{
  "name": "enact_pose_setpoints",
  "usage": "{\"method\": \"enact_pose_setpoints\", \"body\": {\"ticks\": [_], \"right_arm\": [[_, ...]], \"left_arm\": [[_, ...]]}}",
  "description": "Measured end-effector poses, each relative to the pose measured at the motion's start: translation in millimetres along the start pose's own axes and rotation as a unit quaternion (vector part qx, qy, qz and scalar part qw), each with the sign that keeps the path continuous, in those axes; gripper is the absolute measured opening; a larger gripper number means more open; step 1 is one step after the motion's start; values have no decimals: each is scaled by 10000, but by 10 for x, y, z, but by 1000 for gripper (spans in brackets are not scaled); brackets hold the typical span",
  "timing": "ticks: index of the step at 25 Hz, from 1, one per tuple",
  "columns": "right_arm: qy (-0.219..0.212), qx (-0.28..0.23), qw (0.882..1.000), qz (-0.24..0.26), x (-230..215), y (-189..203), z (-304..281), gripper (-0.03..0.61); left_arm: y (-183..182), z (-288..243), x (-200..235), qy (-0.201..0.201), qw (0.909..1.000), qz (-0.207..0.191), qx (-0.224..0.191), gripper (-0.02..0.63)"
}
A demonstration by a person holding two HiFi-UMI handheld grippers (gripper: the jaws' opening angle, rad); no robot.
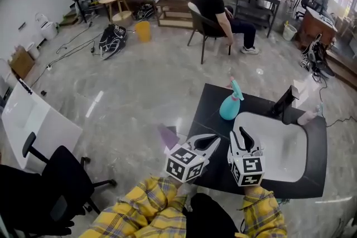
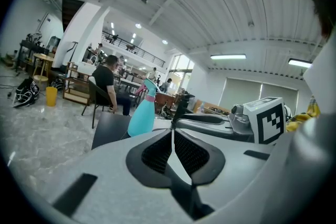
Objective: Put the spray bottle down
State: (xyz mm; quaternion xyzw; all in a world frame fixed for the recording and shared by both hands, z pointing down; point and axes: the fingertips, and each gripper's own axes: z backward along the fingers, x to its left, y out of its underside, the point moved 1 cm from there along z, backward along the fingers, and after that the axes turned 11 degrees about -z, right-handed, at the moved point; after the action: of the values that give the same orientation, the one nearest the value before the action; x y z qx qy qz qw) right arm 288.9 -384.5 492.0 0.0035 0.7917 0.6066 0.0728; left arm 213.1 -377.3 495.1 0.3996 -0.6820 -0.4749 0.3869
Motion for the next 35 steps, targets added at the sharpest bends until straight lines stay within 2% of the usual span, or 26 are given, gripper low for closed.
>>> {"method": "enact_pose_setpoints", "body": {"ticks": [9,25,35], "right_arm": [[5,75,9998,-171,366,200,489,32],[49,308,9977,-598,1059,751,1492,14],[70,540,9952,-807,1340,1141,1949,9]], "left_arm": [[120,446,-289,99,9999,-68,-49,9],[474,1204,-963,376,9991,-188,-5,9],[772,1467,-1326,518,9983,-239,136,9]]}}
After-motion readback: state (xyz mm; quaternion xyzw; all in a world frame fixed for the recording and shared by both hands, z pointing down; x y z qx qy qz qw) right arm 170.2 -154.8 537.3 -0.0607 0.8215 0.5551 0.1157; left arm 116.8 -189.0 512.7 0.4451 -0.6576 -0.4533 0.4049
